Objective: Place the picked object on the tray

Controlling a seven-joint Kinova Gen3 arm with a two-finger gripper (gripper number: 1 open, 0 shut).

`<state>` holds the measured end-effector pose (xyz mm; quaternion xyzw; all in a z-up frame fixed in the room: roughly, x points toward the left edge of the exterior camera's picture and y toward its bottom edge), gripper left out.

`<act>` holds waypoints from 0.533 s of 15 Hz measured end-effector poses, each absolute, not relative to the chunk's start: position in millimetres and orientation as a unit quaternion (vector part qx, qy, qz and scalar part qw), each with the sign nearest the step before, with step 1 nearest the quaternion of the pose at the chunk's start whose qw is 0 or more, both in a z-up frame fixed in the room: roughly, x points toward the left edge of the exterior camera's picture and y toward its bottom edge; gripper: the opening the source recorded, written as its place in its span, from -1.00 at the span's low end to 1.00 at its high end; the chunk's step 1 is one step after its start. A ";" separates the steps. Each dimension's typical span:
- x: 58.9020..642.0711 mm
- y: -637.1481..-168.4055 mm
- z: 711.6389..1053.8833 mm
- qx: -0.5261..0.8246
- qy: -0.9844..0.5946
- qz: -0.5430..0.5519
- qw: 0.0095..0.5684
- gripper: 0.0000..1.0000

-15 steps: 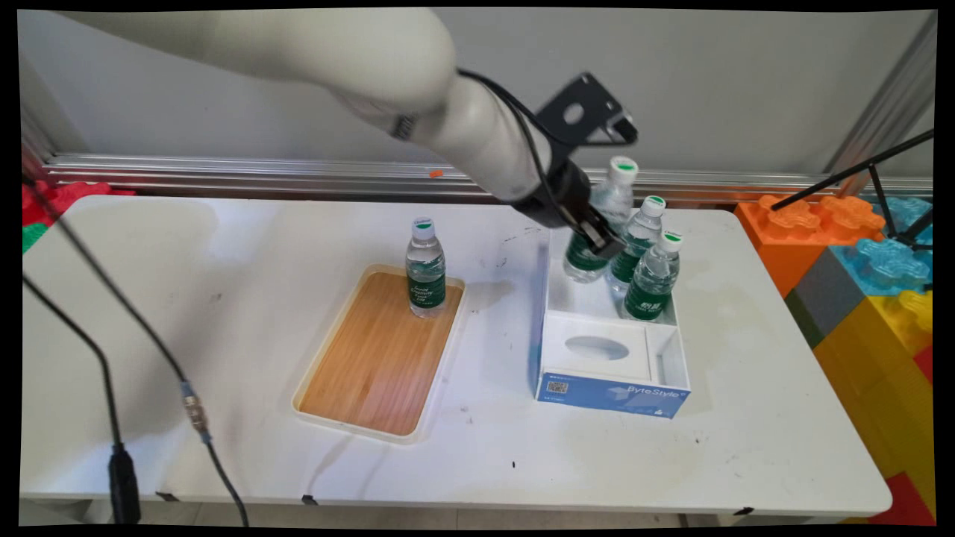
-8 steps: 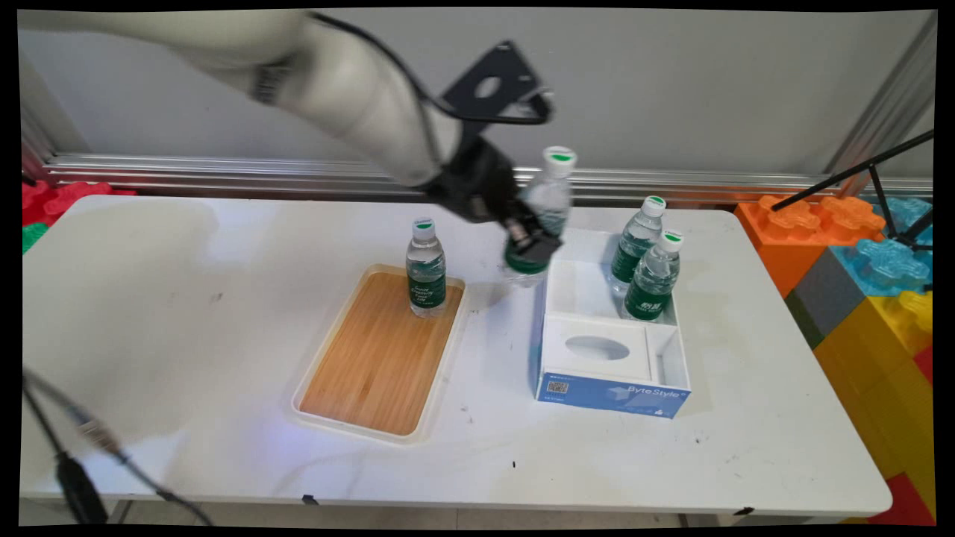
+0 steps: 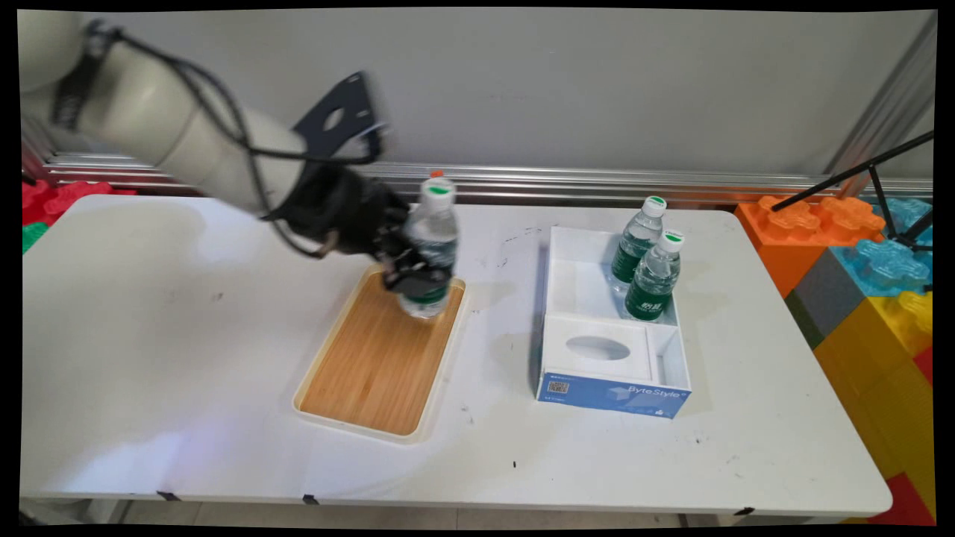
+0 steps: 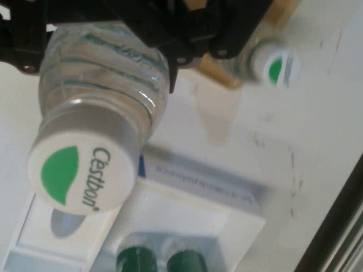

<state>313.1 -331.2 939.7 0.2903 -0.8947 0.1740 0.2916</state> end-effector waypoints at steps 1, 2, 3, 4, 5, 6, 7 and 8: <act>324.2 -327.2 935.1 0.293 -0.894 0.176 0.289 -1.00; 336.7 -324.0 929.6 0.296 -0.893 0.179 0.287 -1.00; 348.7 -322.4 923.7 0.299 -0.892 0.184 0.285 -1.00; 358.0 -322.5 918.8 0.302 -0.890 0.189 0.285 -1.00; 363.9 -323.1 915.5 0.303 -0.889 0.192 0.286 -1.00; 372.3 -325.3 910.3 0.305 -0.886 0.198 0.287 -1.00; 377.9 -327.4 906.9 0.306 -0.885 0.202 0.288 -1.00; 385.8 -331.4 901.3 0.308 -0.882 0.209 0.290 -1.00</act>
